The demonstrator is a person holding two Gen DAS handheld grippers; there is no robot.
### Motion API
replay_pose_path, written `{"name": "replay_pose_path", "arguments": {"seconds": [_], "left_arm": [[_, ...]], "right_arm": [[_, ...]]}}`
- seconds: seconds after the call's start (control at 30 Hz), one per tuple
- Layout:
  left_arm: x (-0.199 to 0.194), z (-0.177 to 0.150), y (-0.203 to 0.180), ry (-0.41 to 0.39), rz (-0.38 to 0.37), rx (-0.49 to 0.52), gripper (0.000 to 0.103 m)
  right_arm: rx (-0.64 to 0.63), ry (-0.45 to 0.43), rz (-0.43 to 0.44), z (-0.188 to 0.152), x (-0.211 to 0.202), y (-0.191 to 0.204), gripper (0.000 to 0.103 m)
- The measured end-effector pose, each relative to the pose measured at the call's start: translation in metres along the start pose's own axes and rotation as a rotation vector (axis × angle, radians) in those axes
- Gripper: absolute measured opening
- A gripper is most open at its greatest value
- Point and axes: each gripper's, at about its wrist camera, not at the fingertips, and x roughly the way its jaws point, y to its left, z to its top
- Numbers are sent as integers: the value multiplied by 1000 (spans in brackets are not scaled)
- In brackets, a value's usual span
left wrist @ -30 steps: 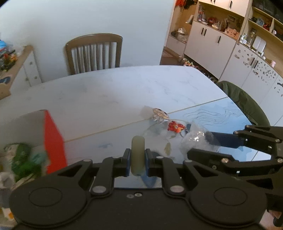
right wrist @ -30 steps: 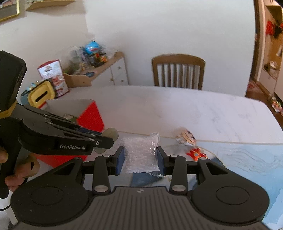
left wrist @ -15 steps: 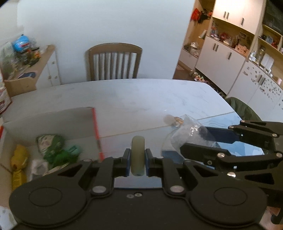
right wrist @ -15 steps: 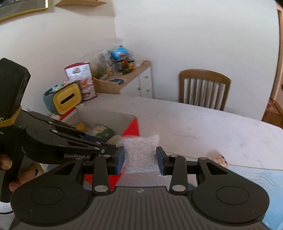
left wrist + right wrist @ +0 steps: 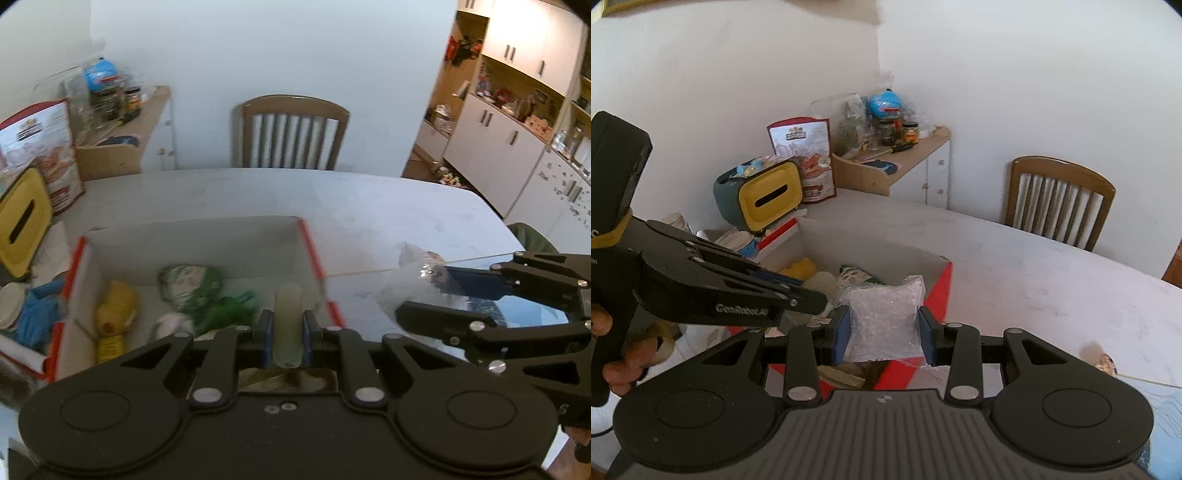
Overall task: Organize objects
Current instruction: 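Carry the green cylinder and bead bag over the red-edged box with both tools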
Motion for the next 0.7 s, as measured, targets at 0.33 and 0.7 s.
{"name": "replay_pose_path", "arguments": {"seconds": [0.33,0.7], "left_arm": [[2,-7,55,31,71,-53,14],[26,3,96,63,130,-58,14]], "right_arm": [[-22,47,2,6,40,21,38],[-35,101,-32,14,96,22,38]]}}
